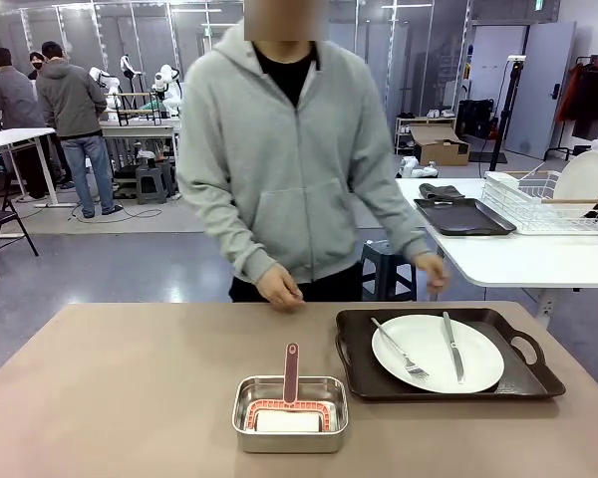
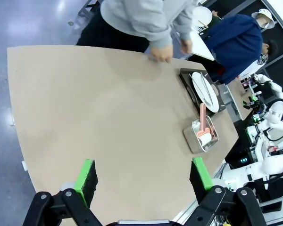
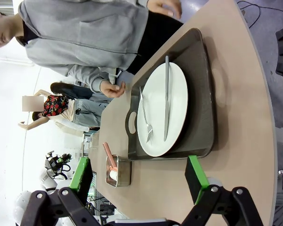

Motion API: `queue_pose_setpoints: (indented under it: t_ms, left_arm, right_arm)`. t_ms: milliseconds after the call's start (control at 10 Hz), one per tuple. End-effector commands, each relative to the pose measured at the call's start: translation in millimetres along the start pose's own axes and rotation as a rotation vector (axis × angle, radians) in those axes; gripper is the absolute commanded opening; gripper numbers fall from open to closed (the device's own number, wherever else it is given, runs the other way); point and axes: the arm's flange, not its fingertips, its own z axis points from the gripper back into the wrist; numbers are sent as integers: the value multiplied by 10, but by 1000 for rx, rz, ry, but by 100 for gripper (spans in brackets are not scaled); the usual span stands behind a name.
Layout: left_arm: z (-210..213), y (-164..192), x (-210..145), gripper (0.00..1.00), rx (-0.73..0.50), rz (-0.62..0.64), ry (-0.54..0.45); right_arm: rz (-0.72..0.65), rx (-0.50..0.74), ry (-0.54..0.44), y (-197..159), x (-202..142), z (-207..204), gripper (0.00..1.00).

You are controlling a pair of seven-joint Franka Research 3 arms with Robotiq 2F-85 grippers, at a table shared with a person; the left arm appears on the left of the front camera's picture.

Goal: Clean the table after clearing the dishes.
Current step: When the right (or left) Handle tray is removed, use the right hand (or left hand) to clean the right (or left) side of the table with the Lint Roller.

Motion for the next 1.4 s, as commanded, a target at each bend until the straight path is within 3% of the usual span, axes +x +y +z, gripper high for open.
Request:
queue_pose_setpoints:
  t_ms: [0, 1300]
  left_arm:
    - [40, -49, -38, 100, -3, 3, 7]
    - [40, -49, -38, 100, -3, 3, 7]
  right_arm:
    - [4, 1, 4, 16, -21, 16, 100]
    - [4, 1, 4, 16, -21, 16, 100]
